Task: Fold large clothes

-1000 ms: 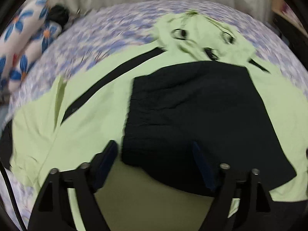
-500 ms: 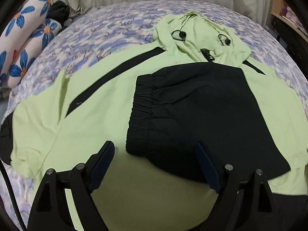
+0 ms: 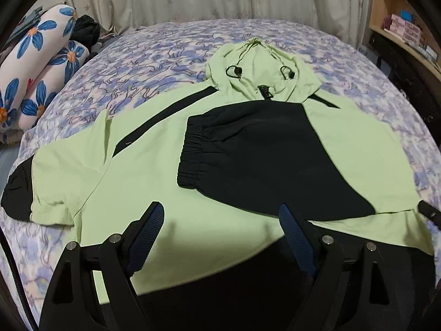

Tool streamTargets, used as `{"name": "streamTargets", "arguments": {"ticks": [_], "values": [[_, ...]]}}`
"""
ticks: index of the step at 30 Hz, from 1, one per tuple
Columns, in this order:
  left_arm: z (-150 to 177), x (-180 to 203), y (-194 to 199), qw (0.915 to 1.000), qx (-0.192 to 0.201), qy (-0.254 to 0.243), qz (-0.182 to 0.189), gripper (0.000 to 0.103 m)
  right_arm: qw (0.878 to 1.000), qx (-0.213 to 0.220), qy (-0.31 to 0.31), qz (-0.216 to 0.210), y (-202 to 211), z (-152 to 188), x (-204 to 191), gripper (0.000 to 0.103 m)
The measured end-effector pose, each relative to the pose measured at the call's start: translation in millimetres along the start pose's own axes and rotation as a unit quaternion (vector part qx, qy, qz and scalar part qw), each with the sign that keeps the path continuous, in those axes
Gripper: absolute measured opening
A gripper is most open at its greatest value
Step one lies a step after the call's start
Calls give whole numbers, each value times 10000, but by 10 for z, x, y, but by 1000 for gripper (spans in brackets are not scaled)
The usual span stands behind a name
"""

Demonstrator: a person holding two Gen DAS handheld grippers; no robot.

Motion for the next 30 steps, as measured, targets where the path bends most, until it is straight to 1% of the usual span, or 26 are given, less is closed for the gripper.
{"name": "streamTargets", "arguments": {"ticks": [6,11,18,21,25,30], "values": [[61,24,199,9999,-53,117,50,84,9999,-85,-38,-138,101,134,-101,45],[199,57,365,9996,-202,154,109,84,9998,-59,120,-142,224,211,-161,45],[324,60,645,9996,-244,-15,124,84,9992,25,371,-120,408,229,-199,45],[335,5,790,9997,-190,-63,107,84,9989,45,458,-103,476,254,-229,45],[346,-130,969,9998,-104,-146,0,84,9987,-3,475,-208,553,288,-304,46],[392,-343,1154,10000,-71,-41,-53,84,9976,23,638,-275,647,315,-466,46]]}}
Point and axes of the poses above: each gripper's, at about its wrist camera, not at the fingertips, and y roughly against the way its jaws point, x to its right, z to its underside, the point moved 8 cm from there along -y, roughly the way its jaws point, and after that the axes turned 14 degrees about x, right-handed, at the moved point
